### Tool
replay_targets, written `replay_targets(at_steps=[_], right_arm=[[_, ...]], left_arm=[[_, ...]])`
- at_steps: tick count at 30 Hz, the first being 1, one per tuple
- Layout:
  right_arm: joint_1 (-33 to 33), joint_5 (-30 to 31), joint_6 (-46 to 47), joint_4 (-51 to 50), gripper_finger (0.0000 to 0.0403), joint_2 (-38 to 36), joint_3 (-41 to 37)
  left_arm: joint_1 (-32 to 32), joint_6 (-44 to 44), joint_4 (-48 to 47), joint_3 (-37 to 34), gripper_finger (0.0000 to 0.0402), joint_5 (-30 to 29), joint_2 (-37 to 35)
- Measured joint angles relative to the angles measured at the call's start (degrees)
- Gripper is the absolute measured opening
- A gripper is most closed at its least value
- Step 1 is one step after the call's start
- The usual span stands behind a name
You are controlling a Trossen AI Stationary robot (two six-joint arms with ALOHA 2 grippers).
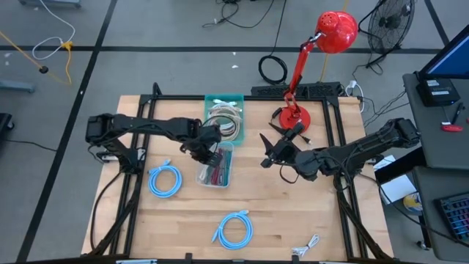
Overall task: Pick & Place USB Port
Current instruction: Put the light brown tied USB cable into the blue bin
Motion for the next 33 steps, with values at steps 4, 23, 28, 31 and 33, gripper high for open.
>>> replay_targets(at_steps=[4, 23, 28, 31, 33], right_arm=[[0.1, 0.0, -0.1, 0.0, 0.021, 0.0, 0.0], [0.1, 0.2, -0.4, 0.2, 0.021, 0.0, 0.0], [0.1, 0.2, -0.5, 0.2, 0.021, 0.0, 0.0], [0.1, 0.2, -0.5, 0.2, 0.021, 0.0, 0.0], [0.1, 0.2, -0.5, 0.2, 0.021, 0.0, 0.0]], left_arm=[[0.0, -0.4, -0.2, -0.2, 0.0003, 0.5, 0.0], [0.5, -1.7, 8.0, -8.0, 0.0003, 6.2, -0.1], [1.1, -2.1, 7.7, -8.0, 0.0005, 6.8, -0.1], [1.6, -2.1, 7.6, -8.0, 0.0003, 7.1, -0.1], [1.7, -1.9, 7.6, -8.0, 0.0006, 7.1, -0.1]])
